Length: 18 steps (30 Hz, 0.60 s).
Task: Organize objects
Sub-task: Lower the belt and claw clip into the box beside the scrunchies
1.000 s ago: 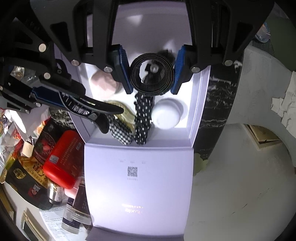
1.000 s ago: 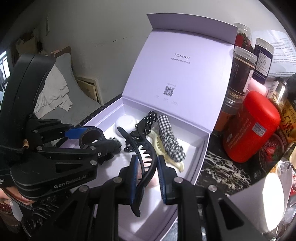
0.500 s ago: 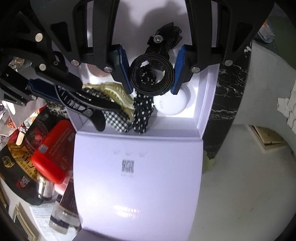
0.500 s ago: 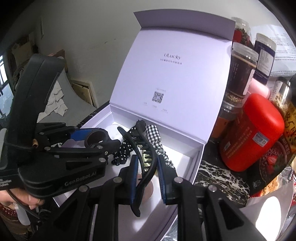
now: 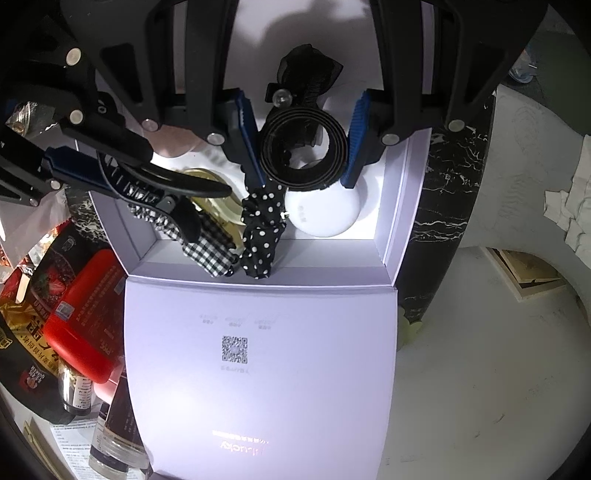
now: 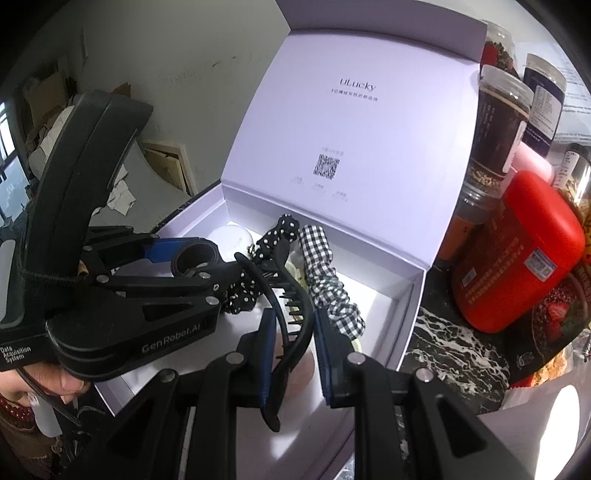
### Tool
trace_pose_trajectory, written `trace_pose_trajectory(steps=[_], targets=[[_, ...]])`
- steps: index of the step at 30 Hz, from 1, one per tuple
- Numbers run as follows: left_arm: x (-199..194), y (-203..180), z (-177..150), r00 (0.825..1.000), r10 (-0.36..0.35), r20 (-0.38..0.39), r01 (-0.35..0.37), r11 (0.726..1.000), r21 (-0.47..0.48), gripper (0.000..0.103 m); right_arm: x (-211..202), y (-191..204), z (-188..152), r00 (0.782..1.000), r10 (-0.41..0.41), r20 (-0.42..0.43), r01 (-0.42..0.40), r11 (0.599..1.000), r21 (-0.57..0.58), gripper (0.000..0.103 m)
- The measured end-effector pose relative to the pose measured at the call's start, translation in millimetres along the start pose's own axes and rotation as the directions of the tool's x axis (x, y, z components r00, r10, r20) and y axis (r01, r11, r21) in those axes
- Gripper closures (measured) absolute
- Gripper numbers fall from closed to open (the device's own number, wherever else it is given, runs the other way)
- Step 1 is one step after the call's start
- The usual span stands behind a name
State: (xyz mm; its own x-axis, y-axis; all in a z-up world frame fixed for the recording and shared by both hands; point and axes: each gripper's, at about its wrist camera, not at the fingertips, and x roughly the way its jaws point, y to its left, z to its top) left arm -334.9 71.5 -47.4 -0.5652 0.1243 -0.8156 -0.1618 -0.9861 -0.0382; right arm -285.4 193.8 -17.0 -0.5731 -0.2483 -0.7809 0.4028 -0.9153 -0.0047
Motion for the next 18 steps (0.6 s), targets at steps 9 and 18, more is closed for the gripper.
trace_pose_trajectory(steps=[9, 18], targets=[[2.1, -1.9, -1.1, 1.0, 0.0, -0.013, 0.0, 1.0, 0.003, 0.063, 7.2, -0.9, -3.2, 0.999, 0.004, -0.033, -0.004, 1.0, -0.001, 0.083], [7.0, -4.2, -2.4, 0.999, -0.005, -0.044, 0.005, 1.0, 0.0, 0.063, 18.8, -3.5, -7.2, 0.997, 0.007, -0.078, -0.007, 1.0, 0.002, 0.083]])
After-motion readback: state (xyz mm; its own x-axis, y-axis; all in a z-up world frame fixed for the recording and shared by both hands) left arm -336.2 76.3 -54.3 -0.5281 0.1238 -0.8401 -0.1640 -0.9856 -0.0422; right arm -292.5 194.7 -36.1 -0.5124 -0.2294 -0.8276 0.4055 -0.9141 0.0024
